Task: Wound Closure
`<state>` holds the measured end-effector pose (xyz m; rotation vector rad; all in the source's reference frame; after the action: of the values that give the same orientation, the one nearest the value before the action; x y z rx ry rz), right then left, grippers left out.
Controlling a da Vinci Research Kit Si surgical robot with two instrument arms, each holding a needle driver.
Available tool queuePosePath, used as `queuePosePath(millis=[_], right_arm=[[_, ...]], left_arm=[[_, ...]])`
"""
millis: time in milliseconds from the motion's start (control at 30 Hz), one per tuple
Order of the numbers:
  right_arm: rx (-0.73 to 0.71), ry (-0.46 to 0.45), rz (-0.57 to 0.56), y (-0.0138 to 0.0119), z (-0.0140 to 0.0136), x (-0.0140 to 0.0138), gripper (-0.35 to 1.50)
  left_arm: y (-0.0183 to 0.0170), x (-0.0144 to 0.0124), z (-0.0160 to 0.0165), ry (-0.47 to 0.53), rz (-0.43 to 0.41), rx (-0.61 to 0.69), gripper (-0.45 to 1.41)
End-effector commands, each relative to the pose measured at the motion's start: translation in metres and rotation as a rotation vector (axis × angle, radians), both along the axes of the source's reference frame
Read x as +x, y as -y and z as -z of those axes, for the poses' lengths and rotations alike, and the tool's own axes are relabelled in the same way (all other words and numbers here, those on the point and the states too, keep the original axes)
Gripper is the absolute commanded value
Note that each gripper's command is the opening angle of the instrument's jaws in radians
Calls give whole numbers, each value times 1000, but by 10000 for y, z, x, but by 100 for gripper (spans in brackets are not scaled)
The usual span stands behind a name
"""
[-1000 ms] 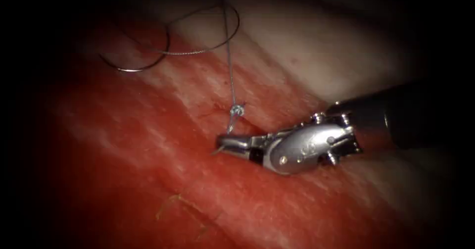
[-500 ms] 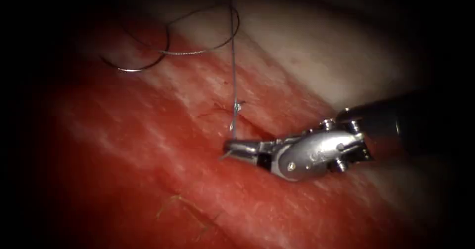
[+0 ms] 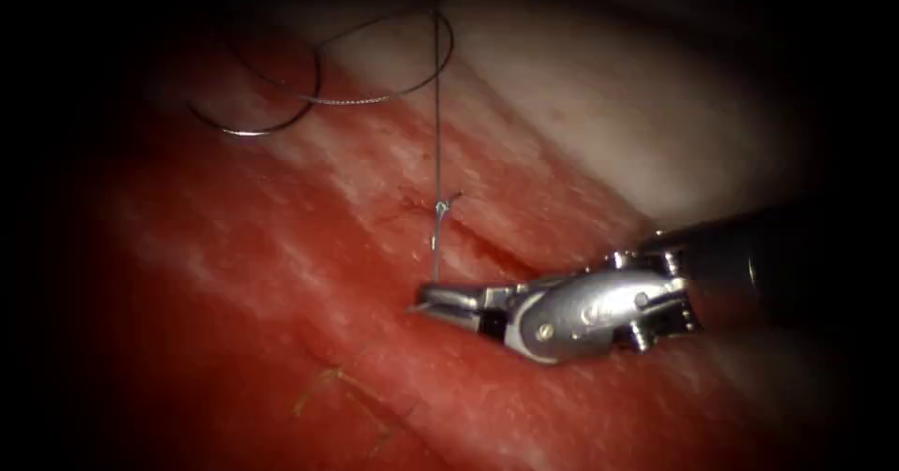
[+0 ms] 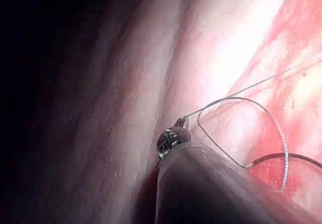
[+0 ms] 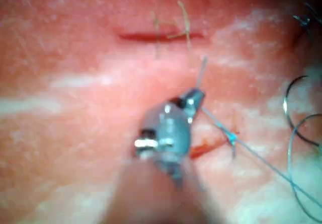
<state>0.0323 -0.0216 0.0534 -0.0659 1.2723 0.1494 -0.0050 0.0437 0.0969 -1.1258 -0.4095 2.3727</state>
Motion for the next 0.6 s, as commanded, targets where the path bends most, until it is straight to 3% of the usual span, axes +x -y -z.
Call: queuePosePath(millis=[33,600], right_arm=[[0,2,0,8,-5,5,-35],[29,31,8,24,-11,5,-35]], left_arm=[[-3,-5,-6,0,2,0,-45],[-8,-7,-11,-2,20,-6,-45]])
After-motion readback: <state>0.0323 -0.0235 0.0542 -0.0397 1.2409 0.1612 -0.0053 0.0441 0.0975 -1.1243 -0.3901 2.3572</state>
